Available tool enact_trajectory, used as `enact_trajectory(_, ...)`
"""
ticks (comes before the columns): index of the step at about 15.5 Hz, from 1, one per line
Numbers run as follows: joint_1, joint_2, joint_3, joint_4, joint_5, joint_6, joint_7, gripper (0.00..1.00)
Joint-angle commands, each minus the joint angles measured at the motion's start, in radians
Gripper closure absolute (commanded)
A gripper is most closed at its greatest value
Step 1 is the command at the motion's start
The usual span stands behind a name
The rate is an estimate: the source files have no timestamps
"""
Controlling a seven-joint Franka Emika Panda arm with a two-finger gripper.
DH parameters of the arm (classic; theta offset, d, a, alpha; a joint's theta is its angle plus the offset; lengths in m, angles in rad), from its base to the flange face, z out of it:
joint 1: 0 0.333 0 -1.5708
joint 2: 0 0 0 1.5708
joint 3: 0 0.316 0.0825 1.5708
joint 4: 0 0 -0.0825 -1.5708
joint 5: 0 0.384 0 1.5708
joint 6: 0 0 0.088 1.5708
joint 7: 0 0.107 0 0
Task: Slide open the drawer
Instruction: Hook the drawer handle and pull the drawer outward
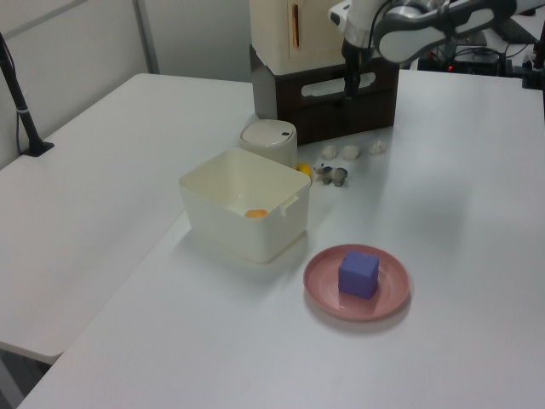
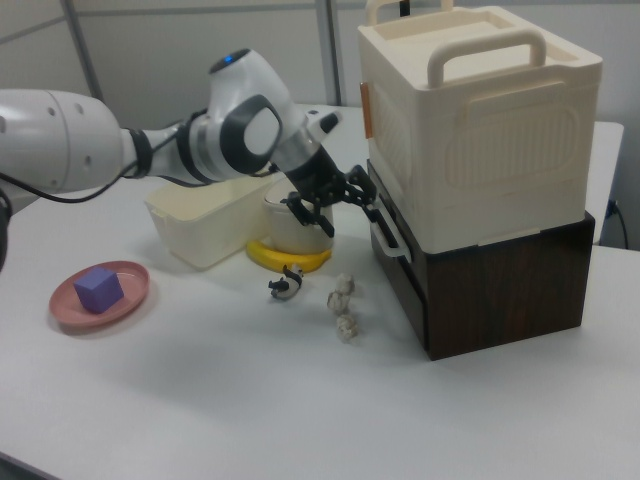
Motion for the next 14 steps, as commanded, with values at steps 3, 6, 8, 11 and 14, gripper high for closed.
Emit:
enact_trajectory(3, -0.042, 0.062, -0.003, 0.075, -0.034, 0.027, -0.01, 0.14)
enact_trajectory(6, -0.039, 0.072, -0.001, 0.072, -0.046, 0.034, -0.01, 0.27)
enact_trajectory(8, -0.03, 0.077, 0.002, 0.069, -0.049, 0.032, -0.01, 0.39)
enact_trajectory(11, -0.009, 0.085, 0.002, 0.056, -0.088, 0.029, -0.01, 0.6)
enact_trajectory(14, -0.004, 0.08, 0.01, 0.051, -0.086, 0.02, -0.007, 0.91)
